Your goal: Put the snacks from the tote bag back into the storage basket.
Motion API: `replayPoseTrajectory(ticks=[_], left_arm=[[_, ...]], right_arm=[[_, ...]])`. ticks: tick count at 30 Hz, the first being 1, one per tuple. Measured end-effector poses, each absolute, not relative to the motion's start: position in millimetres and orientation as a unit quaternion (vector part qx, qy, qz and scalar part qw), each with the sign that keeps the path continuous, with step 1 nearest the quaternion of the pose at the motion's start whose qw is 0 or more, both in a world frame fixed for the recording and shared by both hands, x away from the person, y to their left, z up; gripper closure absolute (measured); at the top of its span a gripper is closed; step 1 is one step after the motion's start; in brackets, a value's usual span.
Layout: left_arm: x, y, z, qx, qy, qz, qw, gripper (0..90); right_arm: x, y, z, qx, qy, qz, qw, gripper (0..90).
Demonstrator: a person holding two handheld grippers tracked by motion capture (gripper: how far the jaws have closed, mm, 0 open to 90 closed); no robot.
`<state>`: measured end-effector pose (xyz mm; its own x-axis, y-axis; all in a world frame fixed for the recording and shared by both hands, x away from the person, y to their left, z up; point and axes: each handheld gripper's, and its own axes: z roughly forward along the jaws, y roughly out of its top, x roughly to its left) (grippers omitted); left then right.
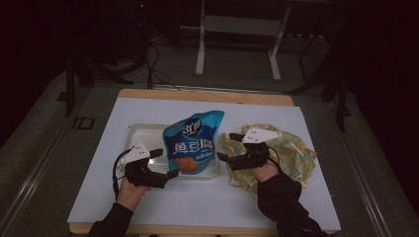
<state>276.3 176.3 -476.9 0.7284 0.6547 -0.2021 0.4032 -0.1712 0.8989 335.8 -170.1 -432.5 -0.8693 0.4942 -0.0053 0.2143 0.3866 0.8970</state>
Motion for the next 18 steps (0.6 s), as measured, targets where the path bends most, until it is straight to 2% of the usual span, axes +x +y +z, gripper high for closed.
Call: replayPoseTrajectory(ticks=[8, 18], left_arm=[[264, 179, -490, 0.761, 0.357, 0.114, 0.530, 3.0], [246, 173, -500, 0.775, 0.332, 0.101, 0.529, 3.0]], right_arm=[[329, -187, -435, 0.223, 0.817, 0.512, 0.145, 17.9], [321, -213, -442, 0.236, 0.814, 0.507, 0.158, 17.6]])
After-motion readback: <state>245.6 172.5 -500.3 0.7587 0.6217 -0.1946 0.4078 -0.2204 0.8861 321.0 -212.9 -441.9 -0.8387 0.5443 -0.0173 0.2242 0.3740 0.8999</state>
